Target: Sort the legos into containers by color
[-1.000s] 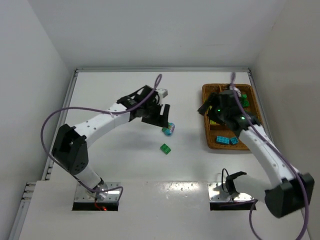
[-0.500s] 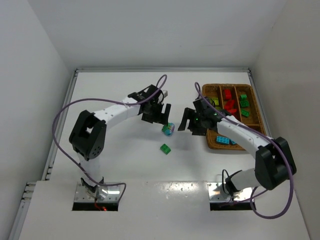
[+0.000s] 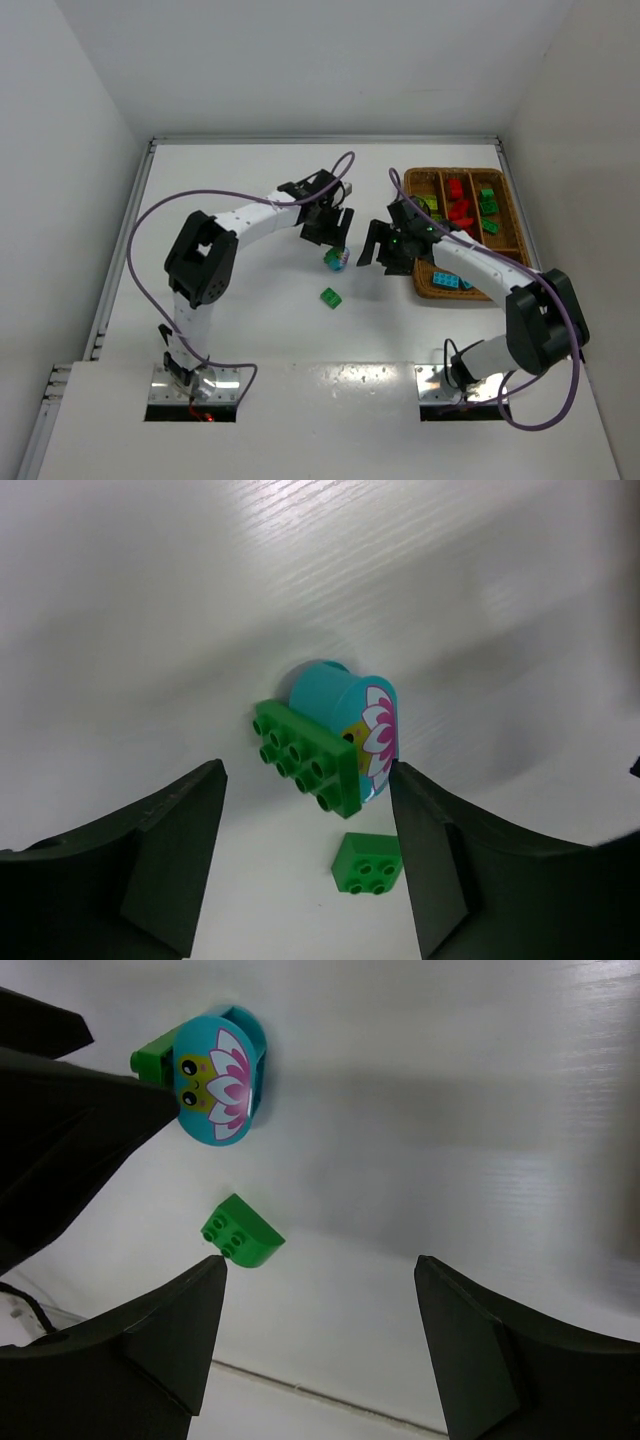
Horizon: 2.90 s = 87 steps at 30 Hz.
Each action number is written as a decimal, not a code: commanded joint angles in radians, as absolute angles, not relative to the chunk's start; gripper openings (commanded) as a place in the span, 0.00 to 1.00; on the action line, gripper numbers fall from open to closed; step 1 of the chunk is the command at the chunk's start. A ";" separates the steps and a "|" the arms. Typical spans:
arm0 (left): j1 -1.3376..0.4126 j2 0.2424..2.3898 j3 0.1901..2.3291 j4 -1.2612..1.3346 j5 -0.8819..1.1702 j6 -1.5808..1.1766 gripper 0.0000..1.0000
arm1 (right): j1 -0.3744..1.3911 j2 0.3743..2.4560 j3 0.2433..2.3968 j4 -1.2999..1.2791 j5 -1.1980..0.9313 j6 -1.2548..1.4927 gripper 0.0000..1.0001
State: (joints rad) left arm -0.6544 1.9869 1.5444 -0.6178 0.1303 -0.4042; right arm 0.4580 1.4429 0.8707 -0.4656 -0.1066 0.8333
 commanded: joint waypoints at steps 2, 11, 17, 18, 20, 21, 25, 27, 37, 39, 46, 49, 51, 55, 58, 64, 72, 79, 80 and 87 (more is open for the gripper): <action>-0.667 2.039 1.611 -0.641 0.106 -0.403 0.65 | 0.454 1.445 0.871 -0.462 -0.109 0.825 0.75; -0.667 2.049 1.629 -0.670 0.086 -0.394 0.43 | 0.445 1.445 0.862 -0.434 -0.118 0.816 0.75; -0.658 2.020 1.629 -0.689 0.086 -0.385 0.18 | 0.445 1.463 0.871 -0.362 -0.204 0.784 0.75; -0.646 2.020 1.629 -0.689 0.103 -0.385 0.14 | 0.445 1.463 0.871 -0.327 -0.221 0.772 0.75; -0.634 1.994 1.629 -0.689 0.143 -0.385 0.11 | 0.445 1.473 0.862 -0.292 -0.268 0.772 0.75; -0.623 1.994 1.620 -0.689 0.153 -0.385 0.08 | 0.445 1.473 0.862 -0.261 -0.279 0.772 0.75; -0.601 1.973 1.597 -0.689 0.199 -0.385 0.00 | 0.445 1.494 0.862 -0.195 -0.316 0.802 0.75; -0.591 1.964 1.597 -0.689 0.218 -0.385 0.00 | 0.445 1.506 0.862 -0.146 -0.344 0.850 0.75; -0.520 1.901 1.549 -0.632 0.466 -0.413 0.00 | 0.445 1.536 0.804 0.052 -0.331 0.971 0.74; -0.511 1.901 1.549 -0.632 0.508 -0.413 0.00 | 0.455 1.560 0.813 0.061 -0.343 0.982 0.71; -0.492 1.872 1.506 -0.584 0.572 -0.433 0.00 | 0.465 1.606 0.827 0.144 -0.365 1.005 0.52; -0.492 1.861 1.497 -0.575 0.572 -0.433 0.00 | 0.465 1.606 0.827 0.187 -0.374 1.014 0.51; -0.492 1.861 1.487 -0.575 0.584 -0.442 0.00 | 0.465 1.627 0.827 0.196 -0.383 1.014 0.45; -0.492 1.852 1.477 -0.566 0.543 -0.452 0.00 | 0.474 1.643 0.854 0.150 -0.393 1.014 0.12; -0.470 1.841 1.468 -0.566 0.525 -0.453 0.00 | 0.462 1.554 0.827 0.045 -0.304 0.991 0.00; -0.436 1.832 1.450 -0.557 0.525 -0.453 0.00 | 0.364 1.387 0.779 -0.151 -0.190 0.916 0.00; -0.446 1.845 1.462 -0.522 0.546 -0.465 0.00 | 0.190 1.141 0.831 -0.487 0.050 0.788 0.00; -0.578 1.894 1.548 -0.522 0.522 -0.497 0.00 | 0.025 1.052 0.812 -0.696 0.405 0.798 0.00; -0.610 1.904 1.561 -0.522 0.522 -0.509 0.00 | 0.006 1.052 0.786 -0.696 0.405 0.798 0.00; -0.692 1.965 1.687 -0.522 0.522 -0.531 0.00 | -0.116 1.080 0.698 -0.537 0.259 0.766 0.14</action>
State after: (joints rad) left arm -0.6823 1.9450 1.6329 -0.5335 0.5194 -0.5053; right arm -0.0921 1.0683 0.7197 -0.6178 0.3031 0.7986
